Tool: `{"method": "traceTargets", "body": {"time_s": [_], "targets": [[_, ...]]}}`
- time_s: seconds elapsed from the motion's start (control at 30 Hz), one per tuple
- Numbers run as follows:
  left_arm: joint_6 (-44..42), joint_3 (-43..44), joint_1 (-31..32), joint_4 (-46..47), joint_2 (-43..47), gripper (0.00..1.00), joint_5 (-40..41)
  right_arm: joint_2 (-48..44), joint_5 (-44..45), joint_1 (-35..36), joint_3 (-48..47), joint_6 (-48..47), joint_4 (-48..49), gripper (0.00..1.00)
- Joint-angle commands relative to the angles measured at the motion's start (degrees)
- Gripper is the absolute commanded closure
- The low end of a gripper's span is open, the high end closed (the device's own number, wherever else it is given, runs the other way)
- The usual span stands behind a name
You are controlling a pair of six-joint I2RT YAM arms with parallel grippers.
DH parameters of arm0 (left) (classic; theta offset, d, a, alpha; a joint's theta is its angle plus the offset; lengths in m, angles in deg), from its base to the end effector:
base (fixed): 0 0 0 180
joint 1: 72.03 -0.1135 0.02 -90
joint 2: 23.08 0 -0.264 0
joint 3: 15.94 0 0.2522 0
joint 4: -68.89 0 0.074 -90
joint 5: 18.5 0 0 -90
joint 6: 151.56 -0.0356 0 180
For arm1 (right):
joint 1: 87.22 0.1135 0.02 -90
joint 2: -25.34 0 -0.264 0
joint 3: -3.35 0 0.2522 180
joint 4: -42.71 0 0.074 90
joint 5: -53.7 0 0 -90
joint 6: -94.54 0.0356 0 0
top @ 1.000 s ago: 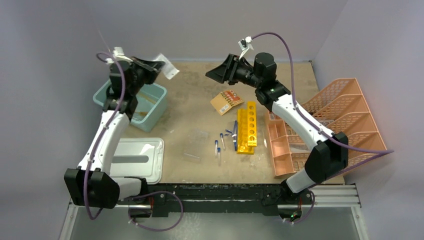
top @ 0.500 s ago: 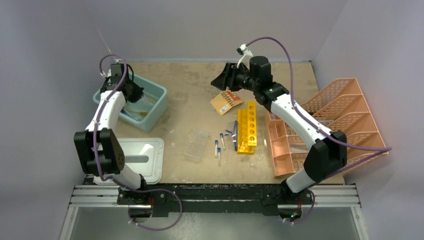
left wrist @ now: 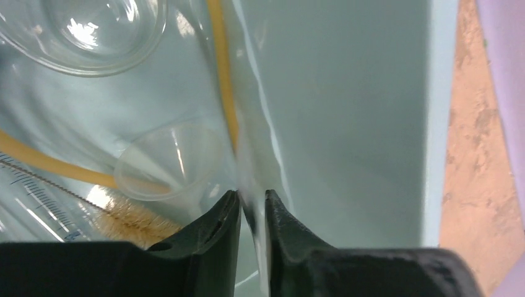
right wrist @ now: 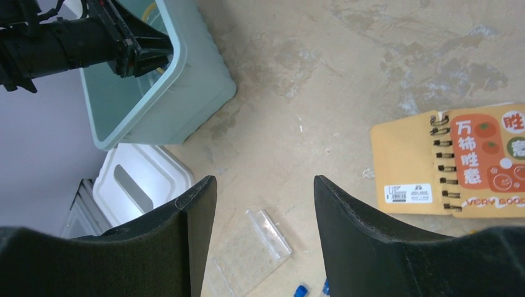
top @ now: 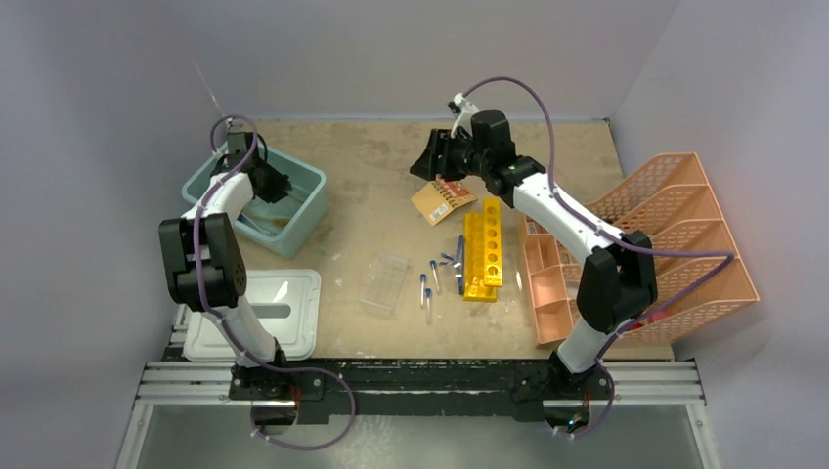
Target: Organize the chemistry lab equipment
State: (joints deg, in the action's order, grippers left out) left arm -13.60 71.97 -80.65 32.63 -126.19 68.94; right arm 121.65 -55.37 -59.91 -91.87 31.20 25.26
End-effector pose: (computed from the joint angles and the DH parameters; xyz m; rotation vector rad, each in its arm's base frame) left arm 0.3873 0.0571 0.2188 -1.1679 2.2112 -0.3469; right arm 0.3529 0.1953 0.3369 -0.2502 1.9761 0.9415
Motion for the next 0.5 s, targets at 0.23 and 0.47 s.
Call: {"method": "traceTargets", "body": {"time_s": [0.23, 0.47], "targets": [[-4.96, 5.62, -0.36, -5.01, 3.65, 0.57, 9.72, 3.74, 2.79, -0.06, -9.21, -7.04, -2.99, 0.39], [-6.44, 8.05, -0.19, -7.81, 9.74, 0.51, 9.86, 4.08, 6.81, 0.09, -8.30, -7.42, -4.93, 0.40]]}}
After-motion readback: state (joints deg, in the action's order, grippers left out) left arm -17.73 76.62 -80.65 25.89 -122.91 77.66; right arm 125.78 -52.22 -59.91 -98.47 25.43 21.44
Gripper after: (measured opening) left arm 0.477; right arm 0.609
